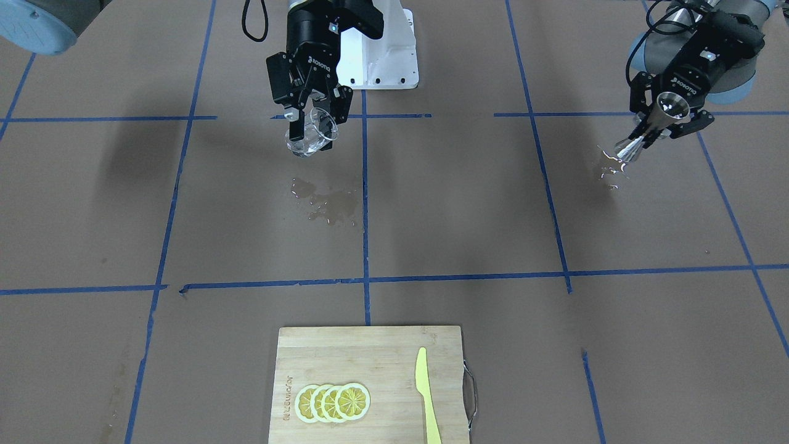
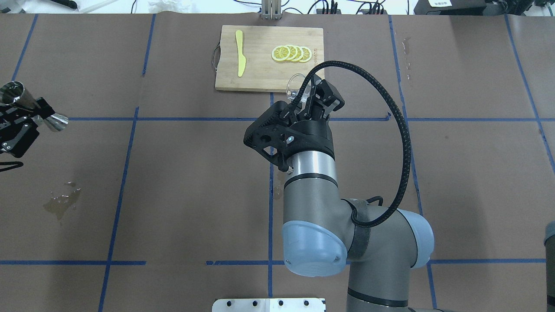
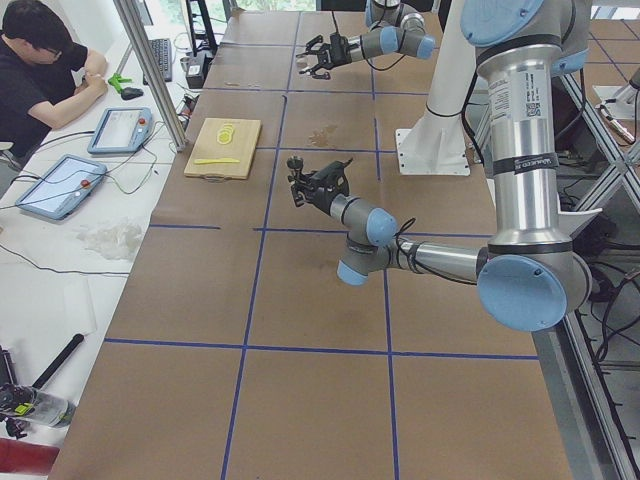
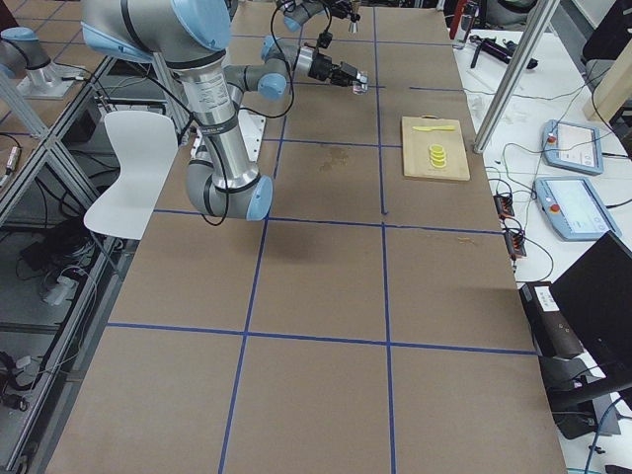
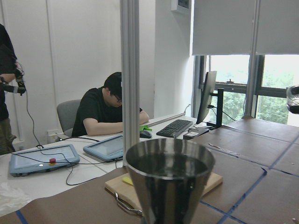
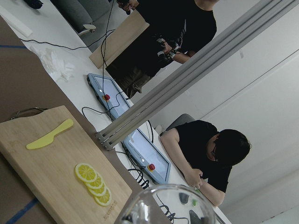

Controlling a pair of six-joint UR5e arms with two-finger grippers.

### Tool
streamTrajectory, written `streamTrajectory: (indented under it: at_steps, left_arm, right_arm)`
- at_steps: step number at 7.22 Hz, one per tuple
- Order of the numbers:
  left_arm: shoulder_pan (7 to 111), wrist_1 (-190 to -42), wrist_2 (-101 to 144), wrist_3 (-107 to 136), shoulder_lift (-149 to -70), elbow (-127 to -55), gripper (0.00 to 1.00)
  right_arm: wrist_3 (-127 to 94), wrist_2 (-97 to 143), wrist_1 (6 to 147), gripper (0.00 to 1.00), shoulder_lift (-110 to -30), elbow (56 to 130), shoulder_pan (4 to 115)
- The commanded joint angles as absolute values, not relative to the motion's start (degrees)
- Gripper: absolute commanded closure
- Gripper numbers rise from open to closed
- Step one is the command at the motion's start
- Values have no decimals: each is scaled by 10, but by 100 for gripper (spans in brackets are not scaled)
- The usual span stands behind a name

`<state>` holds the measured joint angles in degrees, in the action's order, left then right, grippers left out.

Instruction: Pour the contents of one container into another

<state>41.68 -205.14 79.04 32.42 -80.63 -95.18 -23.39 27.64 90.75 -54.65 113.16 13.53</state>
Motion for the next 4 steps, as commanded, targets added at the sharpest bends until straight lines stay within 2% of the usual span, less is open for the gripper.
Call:
streamTrajectory:
  at_steps: [1, 4]
  left_arm:
    - [395, -2051, 692, 336, -801, -949, 100]
    - [314, -2045, 651, 414, -798, -945, 100]
  right_arm:
    - [-234, 276, 908, 100, -547, 1132, 135]
    - [-234, 277, 907, 100, -554, 1136, 136]
